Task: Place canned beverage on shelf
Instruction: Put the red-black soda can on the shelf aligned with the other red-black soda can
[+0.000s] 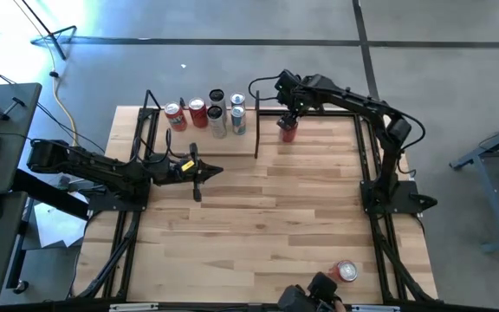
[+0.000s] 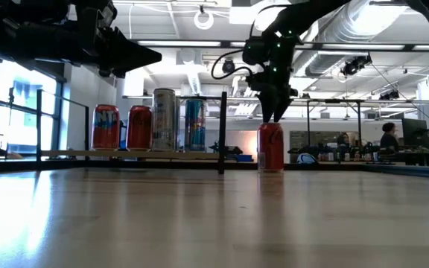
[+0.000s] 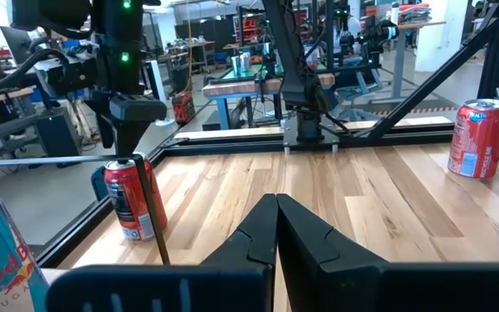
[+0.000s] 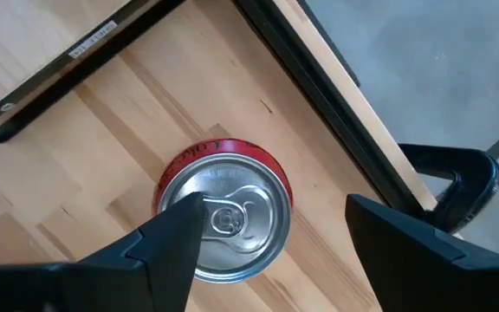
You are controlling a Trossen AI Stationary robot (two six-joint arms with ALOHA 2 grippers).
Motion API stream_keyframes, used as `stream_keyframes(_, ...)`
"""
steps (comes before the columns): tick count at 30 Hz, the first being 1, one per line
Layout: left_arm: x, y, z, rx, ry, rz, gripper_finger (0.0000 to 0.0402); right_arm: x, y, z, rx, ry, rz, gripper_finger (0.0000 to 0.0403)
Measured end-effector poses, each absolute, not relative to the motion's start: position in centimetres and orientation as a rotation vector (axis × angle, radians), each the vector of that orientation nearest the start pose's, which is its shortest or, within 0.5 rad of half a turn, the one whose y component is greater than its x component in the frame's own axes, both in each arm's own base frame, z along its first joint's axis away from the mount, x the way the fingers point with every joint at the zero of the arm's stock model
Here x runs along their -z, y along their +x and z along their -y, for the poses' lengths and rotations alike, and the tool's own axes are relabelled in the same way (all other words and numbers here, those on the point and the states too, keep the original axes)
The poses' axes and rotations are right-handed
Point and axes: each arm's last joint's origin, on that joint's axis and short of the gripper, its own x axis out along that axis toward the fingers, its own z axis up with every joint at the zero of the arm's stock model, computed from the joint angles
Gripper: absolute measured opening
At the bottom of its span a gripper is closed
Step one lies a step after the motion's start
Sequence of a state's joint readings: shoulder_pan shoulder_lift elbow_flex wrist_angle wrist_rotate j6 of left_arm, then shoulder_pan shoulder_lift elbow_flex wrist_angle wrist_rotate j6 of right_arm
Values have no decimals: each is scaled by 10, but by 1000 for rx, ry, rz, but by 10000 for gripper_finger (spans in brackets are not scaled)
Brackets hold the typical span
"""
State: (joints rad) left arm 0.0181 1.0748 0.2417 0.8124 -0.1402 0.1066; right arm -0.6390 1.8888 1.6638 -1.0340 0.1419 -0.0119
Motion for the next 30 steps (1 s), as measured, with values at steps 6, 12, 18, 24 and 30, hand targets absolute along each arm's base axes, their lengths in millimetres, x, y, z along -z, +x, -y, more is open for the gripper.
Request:
stream_keyframes(6,-193,200,-8,-157,108,-29,3,-278,307,232,622,311,-1239,268)
stream_keyframes(12,-193,200,-8,-157,108,-29,3,-279,309,230,577,318,-1235,268)
stream_keyframes(18,-193,200,-8,-157,106,-29,3,-277,309,229,567,329,-1230,268)
stream_keyframes(24,-193,200,-8,-157,107,-29,3,-260,307,228,553,324,-1266,268)
stream_keyframes(30,-193,200,-8,-157,107,-29,3,-256,308,228,541,302,-1253,268)
